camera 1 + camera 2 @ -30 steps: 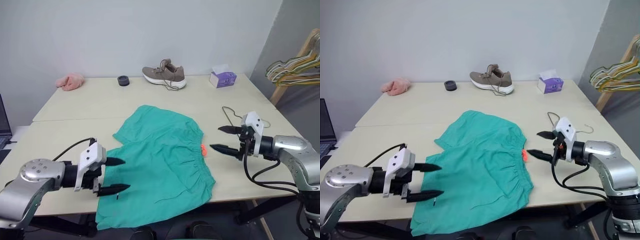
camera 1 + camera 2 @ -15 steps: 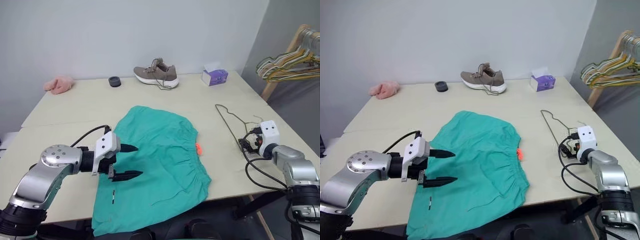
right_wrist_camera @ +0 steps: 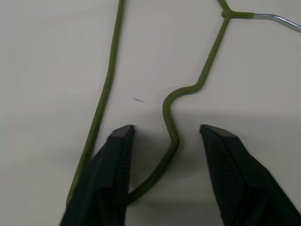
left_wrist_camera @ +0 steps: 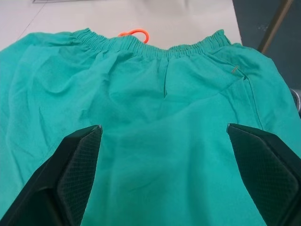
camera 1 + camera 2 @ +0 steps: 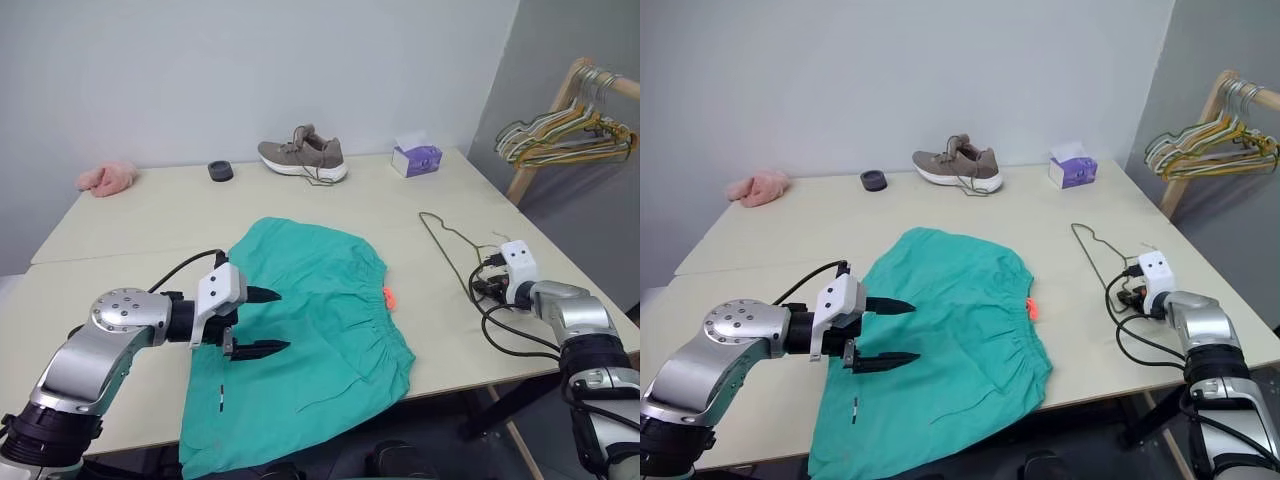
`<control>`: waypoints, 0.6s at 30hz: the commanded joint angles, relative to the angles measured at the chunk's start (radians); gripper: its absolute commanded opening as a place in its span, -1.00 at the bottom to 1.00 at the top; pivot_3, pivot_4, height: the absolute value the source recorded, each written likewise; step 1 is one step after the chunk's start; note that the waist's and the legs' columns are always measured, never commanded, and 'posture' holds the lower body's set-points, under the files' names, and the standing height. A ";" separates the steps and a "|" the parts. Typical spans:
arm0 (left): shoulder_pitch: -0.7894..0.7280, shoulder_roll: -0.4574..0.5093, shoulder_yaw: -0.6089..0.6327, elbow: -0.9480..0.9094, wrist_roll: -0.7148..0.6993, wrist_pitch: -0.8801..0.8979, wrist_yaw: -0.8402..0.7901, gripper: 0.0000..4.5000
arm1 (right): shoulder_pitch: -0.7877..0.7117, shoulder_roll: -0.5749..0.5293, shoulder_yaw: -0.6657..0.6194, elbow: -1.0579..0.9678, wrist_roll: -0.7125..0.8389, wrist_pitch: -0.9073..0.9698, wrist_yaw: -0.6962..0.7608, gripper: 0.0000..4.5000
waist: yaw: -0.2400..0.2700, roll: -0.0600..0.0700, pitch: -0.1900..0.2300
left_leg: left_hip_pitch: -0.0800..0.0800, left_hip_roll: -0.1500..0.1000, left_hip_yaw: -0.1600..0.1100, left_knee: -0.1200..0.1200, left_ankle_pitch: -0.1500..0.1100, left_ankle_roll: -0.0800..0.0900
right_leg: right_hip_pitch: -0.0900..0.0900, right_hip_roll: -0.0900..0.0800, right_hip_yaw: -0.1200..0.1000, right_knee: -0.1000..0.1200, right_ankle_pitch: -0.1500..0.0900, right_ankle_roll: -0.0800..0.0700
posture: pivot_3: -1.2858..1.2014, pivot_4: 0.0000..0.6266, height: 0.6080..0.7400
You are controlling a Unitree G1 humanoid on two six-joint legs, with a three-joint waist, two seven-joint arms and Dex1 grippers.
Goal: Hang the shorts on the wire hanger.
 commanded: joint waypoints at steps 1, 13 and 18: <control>-0.025 -0.008 0.013 -0.009 0.003 -0.013 0.015 1.00 | -0.023 0.008 0.029 0.140 -0.057 -0.011 -0.030 -0.57 | 0.001 -0.004 -0.003 | 0.000 0.000 0.000 0.000 0.000 0.000 | 0.000 0.000 0.000 -0.001 -0.001 -0.002 | -0.07 -1.00 1.00; -0.037 -0.036 0.058 0.035 -0.005 0.020 0.096 1.00 | -0.082 -0.030 0.087 0.130 -0.135 -0.233 0.026 -0.99 | 0.004 -0.002 -0.003 | -0.001 -0.001 -0.001 0.000 0.000 0.000 | 0.001 -0.002 0.000 -0.002 0.002 0.003 | -0.07 -1.00 1.00; -0.088 -0.064 0.089 0.123 0.013 0.011 0.162 1.00 | -0.078 -0.071 0.128 0.001 -0.188 -0.382 0.081 -0.99 | 0.001 0.008 0.004 | -0.005 -0.001 -0.001 -0.001 0.000 0.000 | -0.004 -0.001 0.000 -0.001 0.002 0.004 | -0.07 -1.00 1.00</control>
